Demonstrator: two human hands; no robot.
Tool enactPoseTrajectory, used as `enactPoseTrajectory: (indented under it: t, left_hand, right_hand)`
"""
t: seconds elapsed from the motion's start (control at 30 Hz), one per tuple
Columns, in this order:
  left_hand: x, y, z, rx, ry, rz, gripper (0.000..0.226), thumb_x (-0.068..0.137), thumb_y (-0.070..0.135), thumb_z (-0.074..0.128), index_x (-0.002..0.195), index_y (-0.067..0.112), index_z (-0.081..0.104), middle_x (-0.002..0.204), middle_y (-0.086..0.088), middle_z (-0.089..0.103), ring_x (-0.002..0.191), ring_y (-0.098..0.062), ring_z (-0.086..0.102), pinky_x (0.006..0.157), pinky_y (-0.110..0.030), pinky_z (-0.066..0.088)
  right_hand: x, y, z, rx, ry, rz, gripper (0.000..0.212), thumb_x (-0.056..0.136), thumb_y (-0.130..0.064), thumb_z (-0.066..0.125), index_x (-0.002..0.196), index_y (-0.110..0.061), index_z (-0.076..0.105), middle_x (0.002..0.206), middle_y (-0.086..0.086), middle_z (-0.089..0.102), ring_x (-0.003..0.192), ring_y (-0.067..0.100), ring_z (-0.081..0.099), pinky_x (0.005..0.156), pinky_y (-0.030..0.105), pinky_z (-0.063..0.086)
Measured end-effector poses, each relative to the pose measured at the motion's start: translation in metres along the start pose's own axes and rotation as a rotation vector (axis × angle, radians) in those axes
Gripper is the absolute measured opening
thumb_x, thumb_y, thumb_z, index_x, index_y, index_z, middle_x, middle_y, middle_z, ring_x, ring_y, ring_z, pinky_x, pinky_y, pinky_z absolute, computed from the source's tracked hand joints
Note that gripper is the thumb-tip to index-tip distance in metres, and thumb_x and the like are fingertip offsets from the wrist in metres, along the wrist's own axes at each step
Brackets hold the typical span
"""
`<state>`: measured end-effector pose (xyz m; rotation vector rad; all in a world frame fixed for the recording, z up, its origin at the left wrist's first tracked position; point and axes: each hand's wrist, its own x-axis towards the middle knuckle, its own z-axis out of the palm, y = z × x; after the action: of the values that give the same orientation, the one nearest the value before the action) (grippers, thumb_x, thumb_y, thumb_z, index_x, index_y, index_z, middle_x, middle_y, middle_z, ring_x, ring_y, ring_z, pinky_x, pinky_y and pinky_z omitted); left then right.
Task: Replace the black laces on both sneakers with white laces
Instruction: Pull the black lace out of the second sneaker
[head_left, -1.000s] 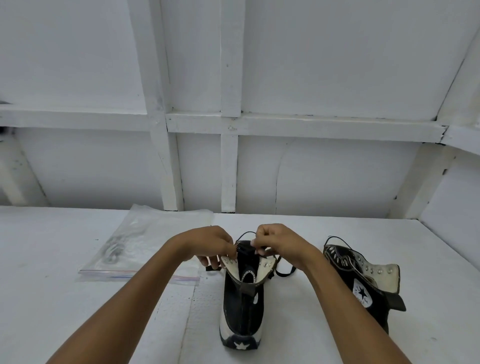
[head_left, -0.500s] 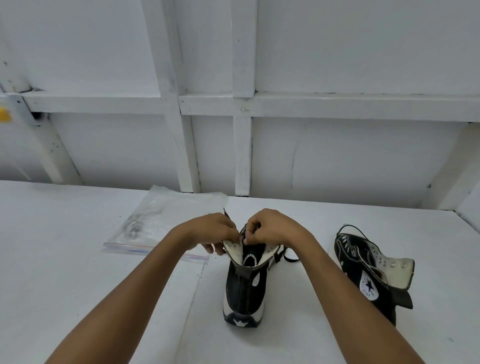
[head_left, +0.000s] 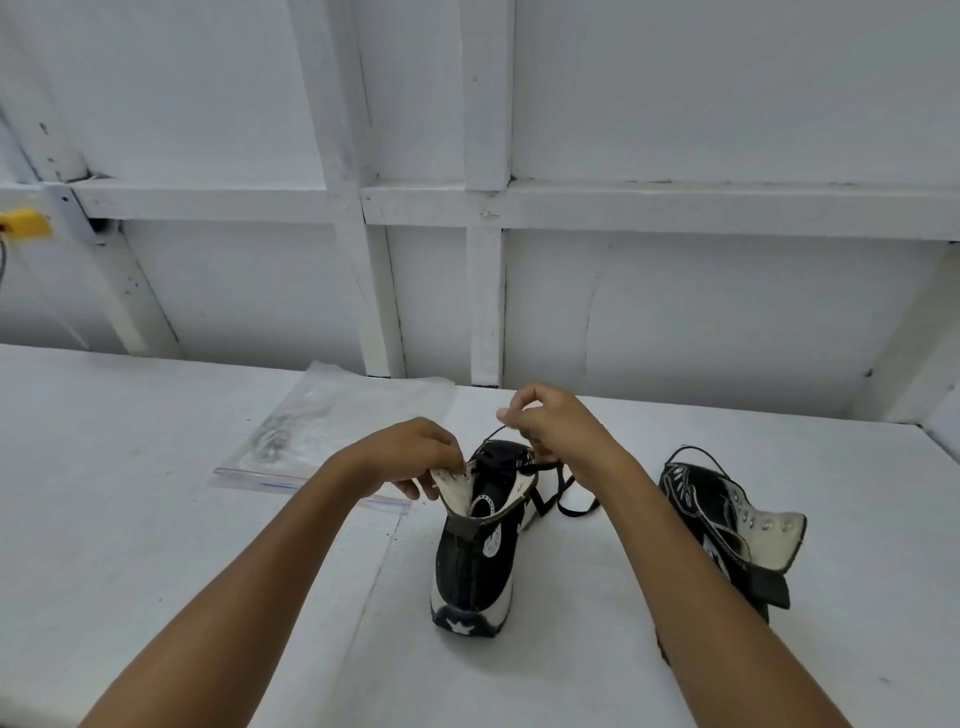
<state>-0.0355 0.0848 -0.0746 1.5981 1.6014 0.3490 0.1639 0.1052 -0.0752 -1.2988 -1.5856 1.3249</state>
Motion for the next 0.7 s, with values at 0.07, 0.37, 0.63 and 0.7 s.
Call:
enactPoseTrajectory:
  t: [0.07, 0.37, 0.63, 0.7]
  left_hand:
    - [-0.001, 0.002, 0.001, -0.002, -0.004, -0.002, 0.012, 0.09, 0.018, 0.06, 0.082, 0.014, 0.069, 0.065, 0.007, 0.064, 0.055, -0.006, 0.059, 0.055, -0.021, 0.048]
    - [-0.001, 0.002, -0.002, 0.041, -0.029, 0.017, 0.013, 0.091, 0.019, 0.06, 0.086, 0.012, 0.07, 0.071, 0.003, 0.066, 0.056, -0.007, 0.06, 0.055, -0.021, 0.049]
    - [0.006, 0.003, -0.008, 0.102, -0.114, 0.07, 0.013, 0.091, 0.018, 0.058, 0.083, 0.015, 0.069, 0.075, 0.004, 0.066, 0.062, -0.009, 0.062, 0.057, -0.021, 0.049]
    - [0.009, 0.003, -0.01, 0.118, -0.134, 0.082, 0.014, 0.091, 0.019, 0.058, 0.082, 0.016, 0.068, 0.076, 0.003, 0.067, 0.063, -0.01, 0.063, 0.058, -0.022, 0.049]
  right_hand:
    - [-0.001, 0.0, 0.001, -0.25, -0.074, -0.014, 0.014, 0.083, -0.024, 0.075, 0.084, -0.012, 0.068, 0.069, -0.007, 0.065, 0.051, 0.002, 0.048, 0.049, 0.015, 0.034]
    - [0.002, -0.007, 0.011, -0.202, -0.112, 0.031, 0.01, 0.088, -0.012, 0.066, 0.078, -0.012, 0.064, 0.076, -0.001, 0.067, 0.063, 0.008, 0.055, 0.055, 0.018, 0.04]
    - [0.007, -0.006, 0.007, 0.084, 0.032, 0.111, 0.025, 0.094, -0.016, 0.059, 0.073, -0.013, 0.046, 0.056, -0.003, 0.039, 0.046, 0.01, 0.038, 0.049, 0.02, 0.033]
    - [0.008, -0.004, 0.004, -0.193, -0.009, 0.076, 0.018, 0.085, -0.022, 0.073, 0.08, -0.008, 0.062, 0.063, -0.001, 0.051, 0.053, 0.009, 0.044, 0.053, 0.021, 0.034]
